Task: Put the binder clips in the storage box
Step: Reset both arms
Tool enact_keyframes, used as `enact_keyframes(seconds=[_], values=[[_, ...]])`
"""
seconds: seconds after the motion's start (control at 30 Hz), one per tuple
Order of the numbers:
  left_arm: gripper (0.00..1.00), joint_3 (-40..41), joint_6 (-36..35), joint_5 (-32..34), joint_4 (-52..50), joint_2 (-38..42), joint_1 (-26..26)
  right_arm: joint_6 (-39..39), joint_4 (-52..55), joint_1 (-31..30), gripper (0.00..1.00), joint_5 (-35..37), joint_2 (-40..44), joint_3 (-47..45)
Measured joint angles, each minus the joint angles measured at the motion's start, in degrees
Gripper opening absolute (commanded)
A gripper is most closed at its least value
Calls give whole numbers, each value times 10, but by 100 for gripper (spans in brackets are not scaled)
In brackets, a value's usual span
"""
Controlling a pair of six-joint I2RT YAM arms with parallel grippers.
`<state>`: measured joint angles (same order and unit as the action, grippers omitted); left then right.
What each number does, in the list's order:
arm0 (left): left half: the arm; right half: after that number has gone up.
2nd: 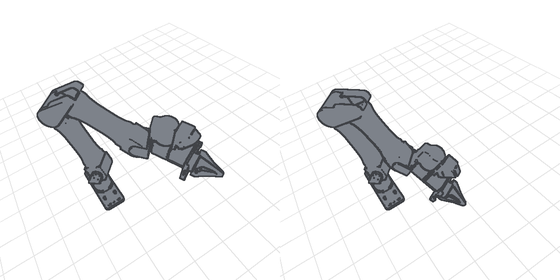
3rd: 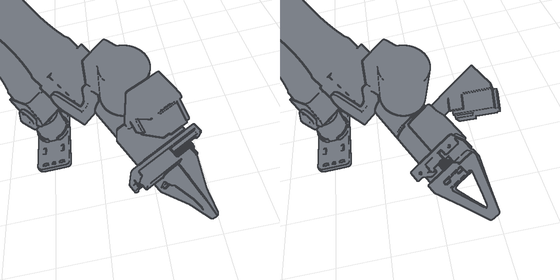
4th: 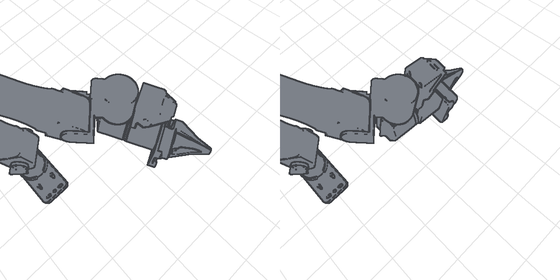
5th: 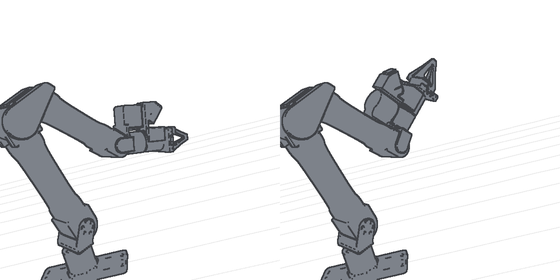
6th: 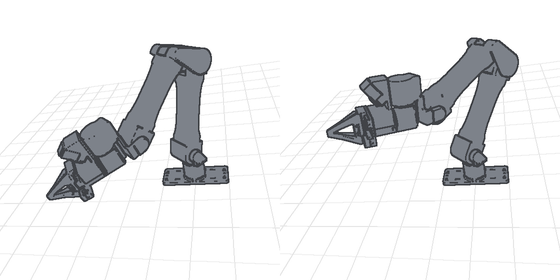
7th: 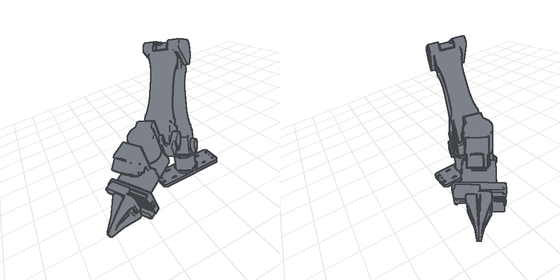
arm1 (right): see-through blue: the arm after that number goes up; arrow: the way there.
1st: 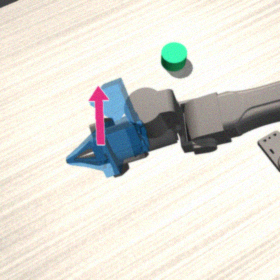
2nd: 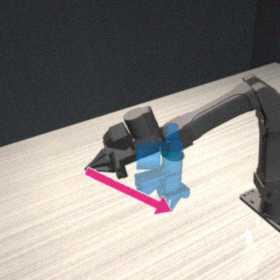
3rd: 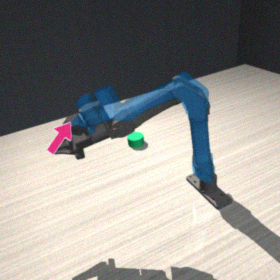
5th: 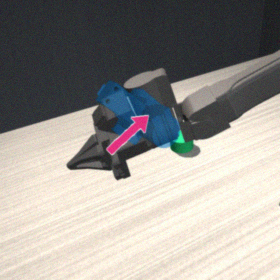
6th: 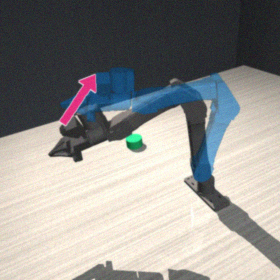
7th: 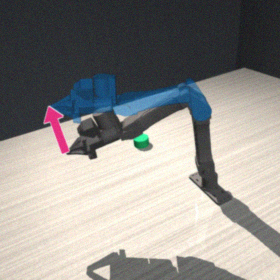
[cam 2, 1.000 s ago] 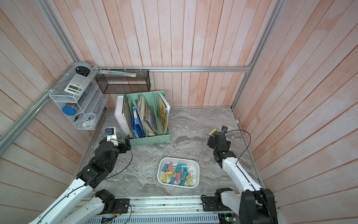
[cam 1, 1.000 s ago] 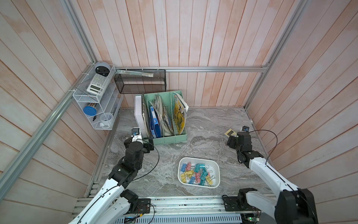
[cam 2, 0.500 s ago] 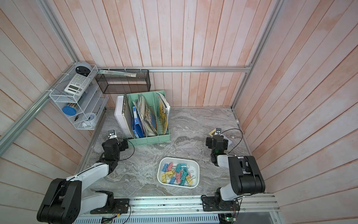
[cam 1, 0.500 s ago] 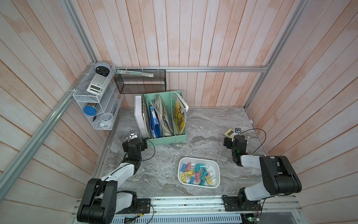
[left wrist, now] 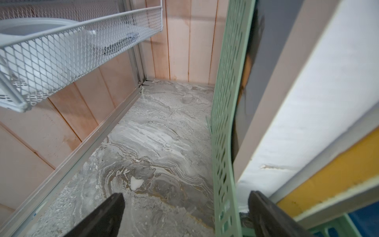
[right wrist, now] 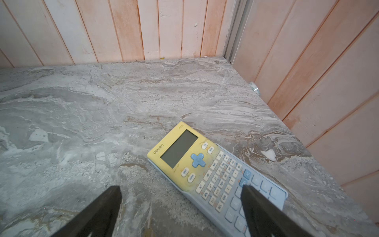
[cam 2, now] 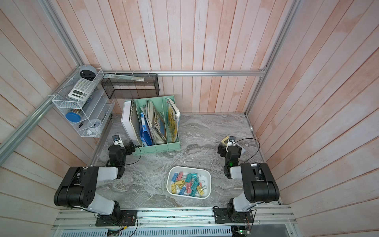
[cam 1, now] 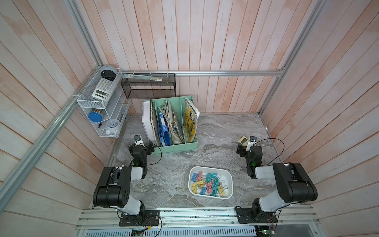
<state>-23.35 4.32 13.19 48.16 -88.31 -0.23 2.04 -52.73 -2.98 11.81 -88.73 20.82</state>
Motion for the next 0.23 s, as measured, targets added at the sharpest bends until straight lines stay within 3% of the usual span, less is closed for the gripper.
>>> enact_keyframes(seconds=[0.23], values=[[100,8,0,1,22,-3,0,-2,0,3,98,-17,0,1]])
